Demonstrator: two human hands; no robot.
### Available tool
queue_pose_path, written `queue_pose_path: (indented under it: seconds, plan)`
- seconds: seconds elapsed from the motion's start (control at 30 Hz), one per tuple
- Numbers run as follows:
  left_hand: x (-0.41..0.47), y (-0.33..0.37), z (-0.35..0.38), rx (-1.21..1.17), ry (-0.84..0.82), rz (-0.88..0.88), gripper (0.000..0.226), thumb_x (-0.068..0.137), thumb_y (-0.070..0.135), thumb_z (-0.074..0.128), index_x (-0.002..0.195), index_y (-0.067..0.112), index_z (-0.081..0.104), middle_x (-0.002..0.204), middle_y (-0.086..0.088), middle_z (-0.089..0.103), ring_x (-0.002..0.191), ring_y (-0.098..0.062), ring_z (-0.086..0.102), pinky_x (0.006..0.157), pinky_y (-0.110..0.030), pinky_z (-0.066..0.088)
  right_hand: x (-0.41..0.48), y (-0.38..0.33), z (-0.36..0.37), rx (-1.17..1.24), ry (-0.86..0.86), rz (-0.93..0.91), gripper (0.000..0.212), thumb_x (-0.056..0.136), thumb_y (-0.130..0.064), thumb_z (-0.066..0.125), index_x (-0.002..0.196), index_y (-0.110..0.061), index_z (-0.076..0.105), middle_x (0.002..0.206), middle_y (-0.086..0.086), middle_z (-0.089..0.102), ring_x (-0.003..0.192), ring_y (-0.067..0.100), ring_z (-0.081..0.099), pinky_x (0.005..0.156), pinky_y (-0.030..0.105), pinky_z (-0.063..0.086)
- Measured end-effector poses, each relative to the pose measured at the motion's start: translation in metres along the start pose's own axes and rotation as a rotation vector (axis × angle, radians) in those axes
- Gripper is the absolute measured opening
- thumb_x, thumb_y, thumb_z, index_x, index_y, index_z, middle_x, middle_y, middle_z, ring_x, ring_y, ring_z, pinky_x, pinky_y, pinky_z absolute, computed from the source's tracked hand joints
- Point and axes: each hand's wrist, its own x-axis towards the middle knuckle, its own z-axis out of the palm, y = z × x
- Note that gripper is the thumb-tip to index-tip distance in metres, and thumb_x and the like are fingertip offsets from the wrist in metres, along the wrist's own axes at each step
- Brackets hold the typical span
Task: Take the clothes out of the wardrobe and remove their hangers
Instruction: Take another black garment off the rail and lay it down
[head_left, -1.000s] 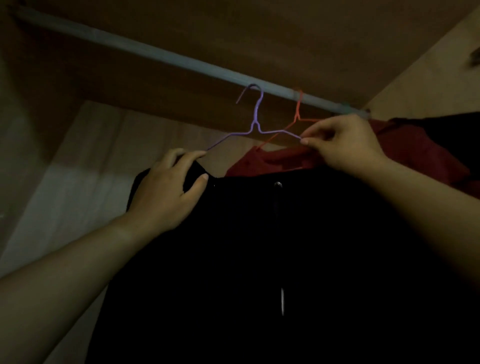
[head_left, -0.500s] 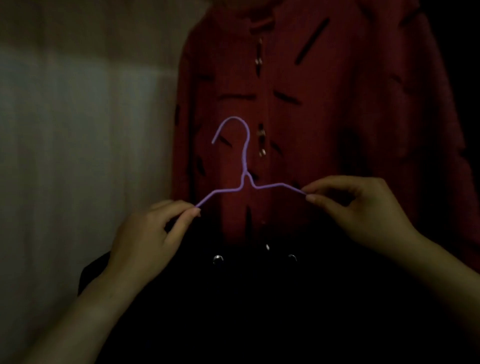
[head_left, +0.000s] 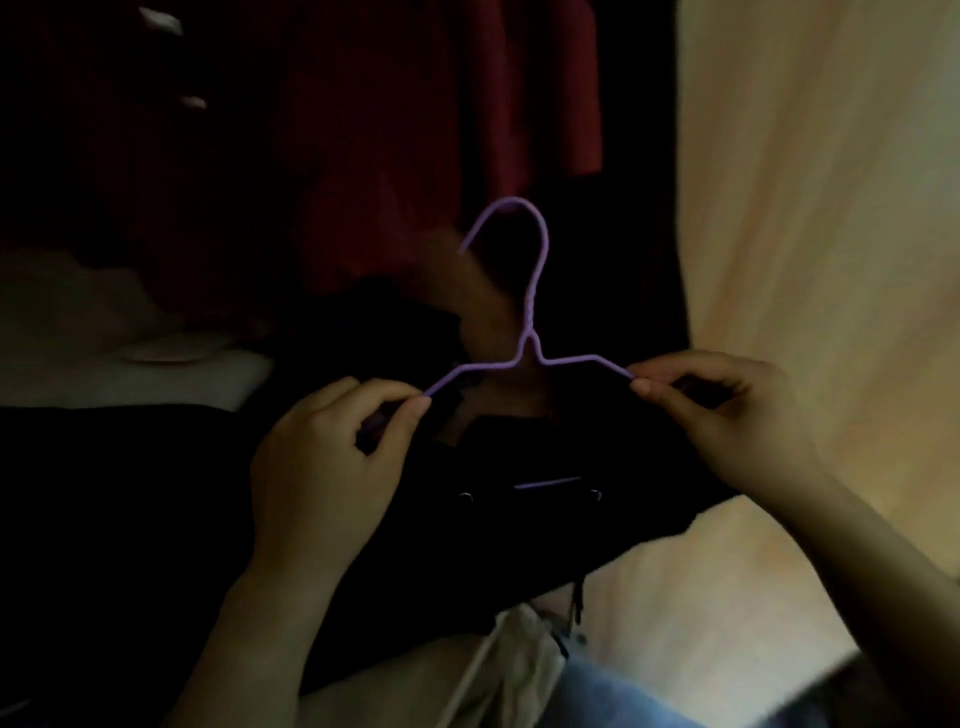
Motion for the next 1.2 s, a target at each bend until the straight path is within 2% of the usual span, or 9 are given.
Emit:
queue_pose_path:
  seconds: [0.2, 0.33, 0.43, 0.53, 0.7, 0.77, 0.87, 1.03, 1.2]
  plan:
    - [-0.051, 0.088, 0.052, -0.098, -0.138, 0.160, 0.025, 0.087, 0.038, 0.052, 0.083, 0.021, 0.070, 0.069, 0.010, 0.053, 0.065, -0.015, 0.055, 0.053, -0.026, 0.042, -0.121, 0.029, -0.090, -0.055, 0.213, 0.230, 0.019, 0.078, -0.010, 0.072, 0.074, -0.028, 0.069, 0.067, -0.014, 0.068, 0.053, 0.004, 0.050, 0.053, 0.016, 0.040]
    - [-0.084, 0.157, 0.085, -0.236, -0.288, 0.231, 0.022, 0.087, 0.038, 0.053, 0.084, 0.023, 0.070, 0.072, 0.006, 0.059, 0.071, -0.020, 0.058, 0.057, -0.038, 0.047, -0.199, 0.031, -0.162, -0.112, 0.343, 0.318, 0.013, 0.079, -0.011, 0.073, 0.078, -0.024, 0.071, 0.073, -0.018, 0.069, 0.062, 0.010, 0.059, 0.061, 0.020, 0.047]
    - [-0.115, 0.219, 0.112, -0.308, -0.363, 0.269, 0.020, 0.086, 0.038, 0.056, 0.083, 0.024, 0.070, 0.073, 0.006, 0.060, 0.072, -0.021, 0.059, 0.060, -0.040, 0.048, -0.256, 0.028, -0.219, -0.156, 0.421, 0.356, 0.026, 0.078, -0.004, 0.071, 0.077, -0.030, 0.067, 0.076, -0.028, 0.067, 0.068, -0.005, 0.059, 0.069, 0.011, 0.044]
    - [-0.147, 0.279, 0.132, -0.349, -0.412, 0.312, 0.017, 0.085, 0.036, 0.058, 0.082, 0.024, 0.070, 0.071, 0.006, 0.060, 0.070, -0.020, 0.059, 0.061, -0.041, 0.049, -0.313, 0.025, -0.274, -0.215, 0.476, 0.420, 0.027, 0.078, -0.005, 0.071, 0.077, -0.031, 0.066, 0.075, -0.030, 0.066, 0.067, -0.009, 0.059, 0.067, 0.009, 0.041]
    - [-0.213, 0.398, 0.164, -0.473, -0.530, 0.380, 0.019, 0.084, 0.036, 0.057, 0.082, 0.023, 0.071, 0.073, 0.005, 0.064, 0.070, -0.018, 0.061, 0.062, -0.040, 0.049, -0.416, 0.015, -0.383, -0.339, 0.595, 0.516, 0.022, 0.079, -0.012, 0.072, 0.078, -0.033, 0.067, 0.079, -0.024, 0.068, 0.063, 0.009, 0.060, 0.062, 0.024, 0.046]
    - [-0.237, 0.444, 0.178, -0.535, -0.562, 0.411, 0.018, 0.085, 0.034, 0.059, 0.083, 0.022, 0.071, 0.074, 0.005, 0.065, 0.069, -0.017, 0.061, 0.062, -0.039, 0.049, -0.448, 0.007, -0.422, -0.389, 0.642, 0.538, 0.023, 0.079, -0.010, 0.072, 0.077, -0.032, 0.067, 0.078, -0.026, 0.067, 0.063, 0.000, 0.059, 0.063, 0.018, 0.044]
    - [-0.262, 0.502, 0.193, -0.604, -0.591, 0.458, 0.017, 0.085, 0.034, 0.059, 0.083, 0.022, 0.070, 0.075, 0.006, 0.065, 0.071, -0.016, 0.061, 0.063, -0.036, 0.049, -0.485, -0.005, -0.470, -0.457, 0.706, 0.561, 0.021, 0.079, -0.011, 0.072, 0.078, -0.032, 0.068, 0.078, -0.028, 0.067, 0.066, -0.006, 0.059, 0.066, 0.012, 0.042]
    - [-0.275, 0.568, 0.215, -0.720, -0.657, 0.476, 0.020, 0.084, 0.033, 0.060, 0.085, 0.018, 0.072, 0.079, 0.013, 0.062, 0.075, -0.001, 0.057, 0.069, -0.007, 0.039, -0.518, -0.008, -0.530, -0.506, 0.768, 0.544, 0.016, 0.078, -0.017, 0.072, 0.079, -0.032, 0.069, 0.081, -0.015, 0.070, 0.069, -0.001, 0.062, 0.068, 0.016, 0.045]
    - [-0.261, 0.603, 0.248, -0.743, -0.635, 0.475, 0.020, 0.084, 0.033, 0.058, 0.084, 0.017, 0.072, 0.079, 0.011, 0.064, 0.076, -0.003, 0.057, 0.068, -0.014, 0.041, -0.502, 0.016, -0.574, -0.568, 0.744, 0.506, 0.013, 0.079, -0.014, 0.072, 0.083, -0.026, 0.071, 0.079, -0.011, 0.070, 0.068, 0.004, 0.062, 0.065, 0.025, 0.048]
